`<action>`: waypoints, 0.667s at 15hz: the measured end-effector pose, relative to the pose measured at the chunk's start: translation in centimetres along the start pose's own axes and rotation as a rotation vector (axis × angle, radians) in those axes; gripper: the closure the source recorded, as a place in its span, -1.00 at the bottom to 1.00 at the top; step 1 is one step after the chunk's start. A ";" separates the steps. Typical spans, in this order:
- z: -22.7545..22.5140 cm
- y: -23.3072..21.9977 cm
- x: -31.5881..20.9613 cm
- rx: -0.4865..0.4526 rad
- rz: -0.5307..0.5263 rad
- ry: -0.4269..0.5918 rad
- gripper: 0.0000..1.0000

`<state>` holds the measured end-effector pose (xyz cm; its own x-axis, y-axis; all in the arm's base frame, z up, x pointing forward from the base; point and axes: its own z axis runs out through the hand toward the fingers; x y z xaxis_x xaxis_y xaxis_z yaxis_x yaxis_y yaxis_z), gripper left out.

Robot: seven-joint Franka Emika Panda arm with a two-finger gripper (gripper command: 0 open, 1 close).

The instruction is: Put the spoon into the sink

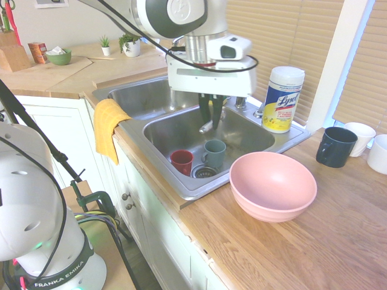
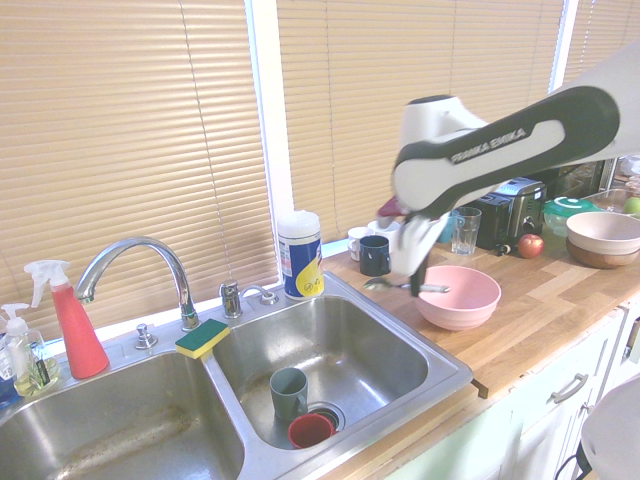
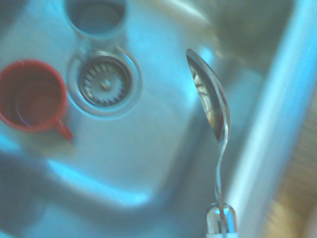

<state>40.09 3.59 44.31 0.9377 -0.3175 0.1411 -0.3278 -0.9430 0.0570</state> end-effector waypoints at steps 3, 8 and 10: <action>5.2 -3.4 2.4 0.003 0.012 -0.055 1.00; 14.0 -8.3 8.2 -0.025 0.034 -0.139 1.00; 17.6 -9.6 9.9 -0.049 0.047 -0.170 1.00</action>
<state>54.55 7.74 27.77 0.9258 -0.3772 -0.0242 -0.3729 -0.9221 0.1031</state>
